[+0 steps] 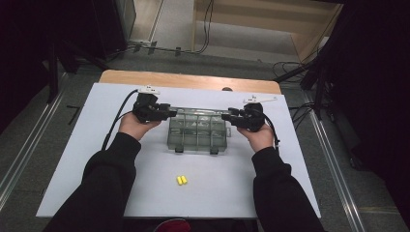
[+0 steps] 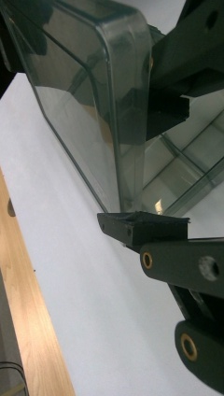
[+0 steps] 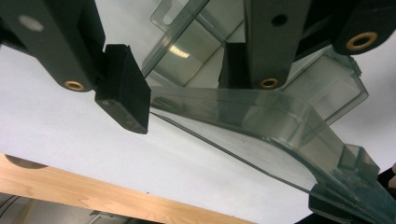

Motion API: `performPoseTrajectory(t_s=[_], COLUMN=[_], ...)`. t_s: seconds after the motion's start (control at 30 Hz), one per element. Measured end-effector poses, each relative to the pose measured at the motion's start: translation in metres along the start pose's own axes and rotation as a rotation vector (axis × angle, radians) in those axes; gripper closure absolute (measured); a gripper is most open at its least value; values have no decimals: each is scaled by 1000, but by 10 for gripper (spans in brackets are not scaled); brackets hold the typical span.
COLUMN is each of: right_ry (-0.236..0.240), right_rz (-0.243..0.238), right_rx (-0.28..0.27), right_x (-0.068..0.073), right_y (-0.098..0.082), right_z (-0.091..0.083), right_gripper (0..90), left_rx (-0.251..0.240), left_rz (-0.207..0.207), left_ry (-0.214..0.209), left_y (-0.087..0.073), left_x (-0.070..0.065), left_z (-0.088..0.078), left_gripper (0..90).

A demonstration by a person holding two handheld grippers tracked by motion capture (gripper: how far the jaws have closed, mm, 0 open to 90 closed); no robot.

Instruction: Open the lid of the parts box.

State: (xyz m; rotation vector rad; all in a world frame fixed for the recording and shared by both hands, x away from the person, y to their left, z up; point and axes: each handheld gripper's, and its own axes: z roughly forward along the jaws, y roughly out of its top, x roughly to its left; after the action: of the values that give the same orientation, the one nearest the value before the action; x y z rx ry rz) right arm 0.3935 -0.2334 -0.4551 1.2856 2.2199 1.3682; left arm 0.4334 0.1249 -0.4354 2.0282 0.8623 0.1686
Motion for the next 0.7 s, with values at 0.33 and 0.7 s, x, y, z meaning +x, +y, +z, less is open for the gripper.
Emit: performPoseTrajectory(t_s=[0.33,0.7], right_ry=[-22,-62], right_rz=[4,-19], right_rx=[-17,-59], right_x=[-1,-1], right_y=[6,7], right_z=[2,10], right_gripper=[536,539], left_rx=[-34,-65], left_rz=[-1,1], left_ry=[21,49], left_y=[4,5], left_x=[4,6], left_z=[5,14], left_gripper=[542,541])
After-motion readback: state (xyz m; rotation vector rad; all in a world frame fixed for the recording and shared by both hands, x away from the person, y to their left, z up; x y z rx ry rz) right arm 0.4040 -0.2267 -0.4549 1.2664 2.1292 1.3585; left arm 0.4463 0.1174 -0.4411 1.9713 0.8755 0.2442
